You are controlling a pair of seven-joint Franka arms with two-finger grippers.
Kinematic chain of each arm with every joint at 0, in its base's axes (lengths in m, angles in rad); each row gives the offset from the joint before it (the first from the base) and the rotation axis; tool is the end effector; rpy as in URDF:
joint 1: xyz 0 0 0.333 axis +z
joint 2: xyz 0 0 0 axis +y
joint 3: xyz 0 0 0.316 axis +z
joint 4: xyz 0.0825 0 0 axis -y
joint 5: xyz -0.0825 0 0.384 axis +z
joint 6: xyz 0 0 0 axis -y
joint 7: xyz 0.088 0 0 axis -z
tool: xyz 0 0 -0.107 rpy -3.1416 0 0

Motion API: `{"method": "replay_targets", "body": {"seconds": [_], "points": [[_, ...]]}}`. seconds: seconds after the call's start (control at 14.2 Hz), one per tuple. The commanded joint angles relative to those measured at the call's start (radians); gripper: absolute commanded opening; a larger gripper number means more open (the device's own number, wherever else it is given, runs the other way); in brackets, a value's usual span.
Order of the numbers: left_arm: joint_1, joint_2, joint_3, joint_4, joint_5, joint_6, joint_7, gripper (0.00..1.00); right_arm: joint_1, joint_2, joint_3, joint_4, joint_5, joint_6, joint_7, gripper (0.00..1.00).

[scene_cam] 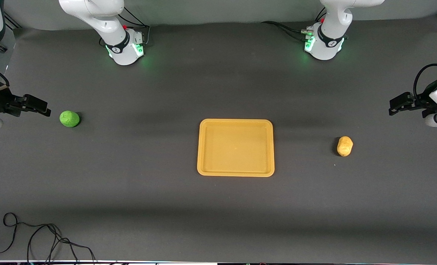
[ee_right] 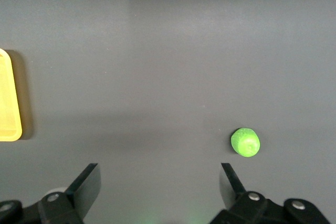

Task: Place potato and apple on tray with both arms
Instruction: 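Reach the left gripper down toward the yellow potato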

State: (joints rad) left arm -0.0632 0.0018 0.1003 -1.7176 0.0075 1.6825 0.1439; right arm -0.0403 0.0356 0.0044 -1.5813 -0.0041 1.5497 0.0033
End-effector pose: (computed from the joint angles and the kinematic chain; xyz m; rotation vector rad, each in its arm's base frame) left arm 0.5586 0.0214 0.5634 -3.1322 0.1689 0.0587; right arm 0.5613 -0.0206 0.5979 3.1364 -0.0614 -0.1055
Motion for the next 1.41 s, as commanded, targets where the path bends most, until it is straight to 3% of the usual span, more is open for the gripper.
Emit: {"method": "replay_targets", "body": {"seconds": [0.0,0.14,0.35,0.85,1.06,1.34], "points": [[-0.003,-0.003,-0.004,0.010,-0.001,-0.006,-0.013,1.00,-0.007,0.007,0.012,0.024,0.016,-0.022,0.023,1.00],[-0.015,0.006,-0.010,0.010,0.015,0.005,-0.122,1.00,-0.007,0.009,0.012,0.024,0.016,-0.020,0.023,1.00],[-0.020,0.038,-0.008,-0.020,0.015,0.026,-0.069,1.00,-0.006,0.010,0.014,0.024,0.016,-0.020,0.021,1.00],[-0.035,0.278,-0.008,-0.227,0.012,0.363,-0.061,0.99,-0.006,0.012,0.012,0.024,0.016,-0.013,0.023,1.00],[-0.023,0.386,-0.010,-0.229,-0.003,0.378,-0.064,1.00,-0.006,0.013,0.014,0.023,0.016,-0.011,0.021,1.00],[-0.021,0.426,-0.010,-0.229,-0.003,0.381,-0.040,0.99,-0.006,0.013,0.014,0.023,0.016,-0.011,0.021,1.00]]}}
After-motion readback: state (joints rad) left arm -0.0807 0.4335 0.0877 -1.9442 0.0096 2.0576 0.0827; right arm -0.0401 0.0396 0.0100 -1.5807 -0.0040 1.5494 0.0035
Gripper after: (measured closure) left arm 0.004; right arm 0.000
